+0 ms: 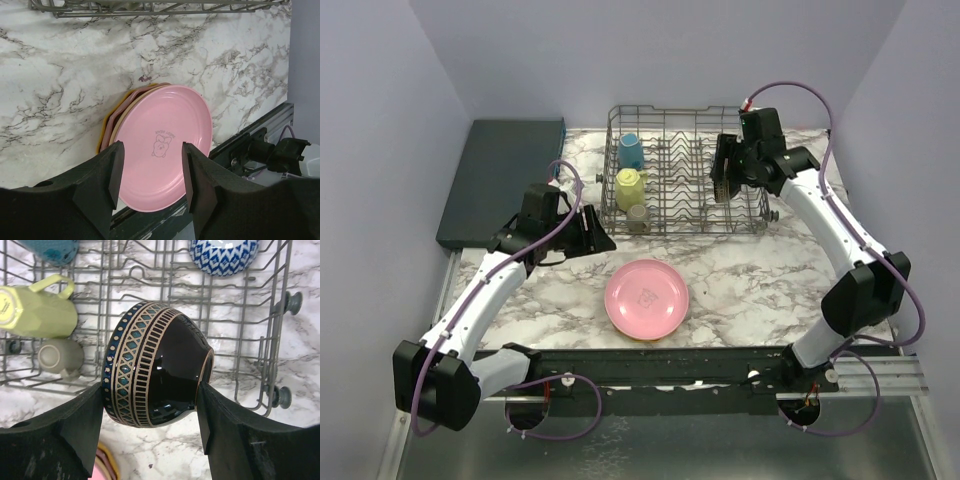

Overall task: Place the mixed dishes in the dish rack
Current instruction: Turn the bowl upside down on the dish rack.

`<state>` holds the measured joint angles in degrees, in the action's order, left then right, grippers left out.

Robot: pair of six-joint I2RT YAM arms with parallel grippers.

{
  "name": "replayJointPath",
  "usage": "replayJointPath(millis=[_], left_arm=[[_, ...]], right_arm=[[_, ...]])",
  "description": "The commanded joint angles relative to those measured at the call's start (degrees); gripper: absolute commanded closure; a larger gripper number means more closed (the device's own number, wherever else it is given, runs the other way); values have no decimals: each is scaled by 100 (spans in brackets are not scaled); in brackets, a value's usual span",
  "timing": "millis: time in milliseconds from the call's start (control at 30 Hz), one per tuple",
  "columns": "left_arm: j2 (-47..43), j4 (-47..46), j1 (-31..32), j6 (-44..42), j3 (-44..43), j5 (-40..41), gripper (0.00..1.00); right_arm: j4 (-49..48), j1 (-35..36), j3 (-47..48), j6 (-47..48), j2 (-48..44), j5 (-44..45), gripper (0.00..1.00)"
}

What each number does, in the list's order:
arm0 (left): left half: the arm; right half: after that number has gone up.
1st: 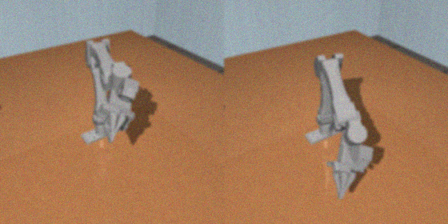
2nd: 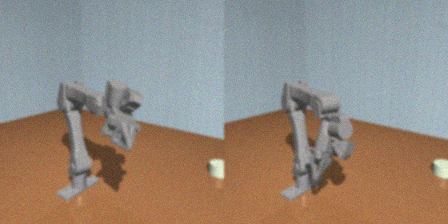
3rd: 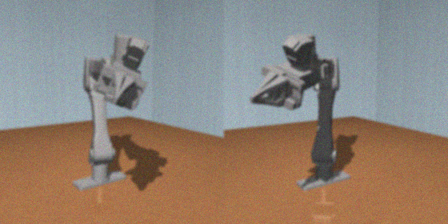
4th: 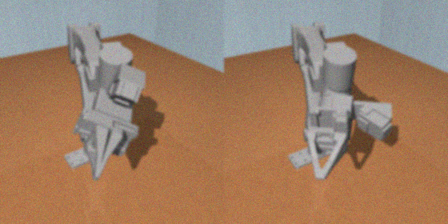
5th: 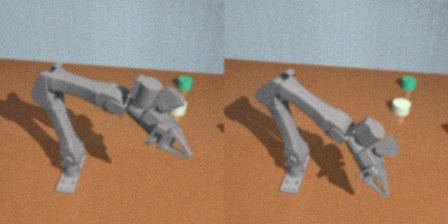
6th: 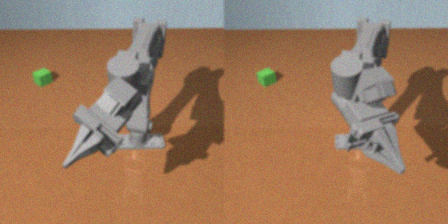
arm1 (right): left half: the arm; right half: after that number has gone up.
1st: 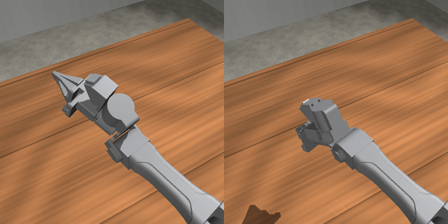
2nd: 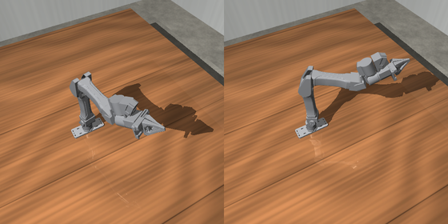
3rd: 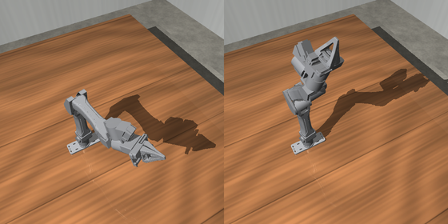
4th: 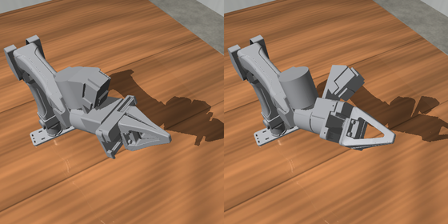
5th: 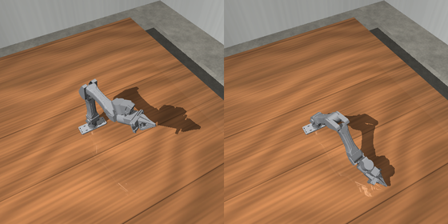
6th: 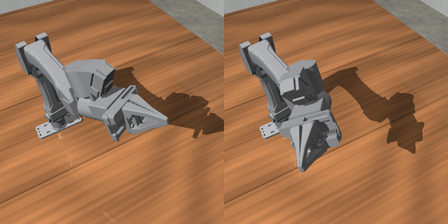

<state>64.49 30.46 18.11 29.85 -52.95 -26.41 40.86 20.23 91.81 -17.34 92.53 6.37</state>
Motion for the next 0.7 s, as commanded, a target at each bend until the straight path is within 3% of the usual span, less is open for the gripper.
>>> replayJointPath(millis=[0, 667], left_arm=[[-206, 106, 0, -205, 131, 141, 45], [-455, 17, 2, -321, 604, 330, 45]], right_arm=[[17, -20, 484, 413, 272, 662, 100], [348, -12, 1234, 1057, 1809, 1729, 100]])
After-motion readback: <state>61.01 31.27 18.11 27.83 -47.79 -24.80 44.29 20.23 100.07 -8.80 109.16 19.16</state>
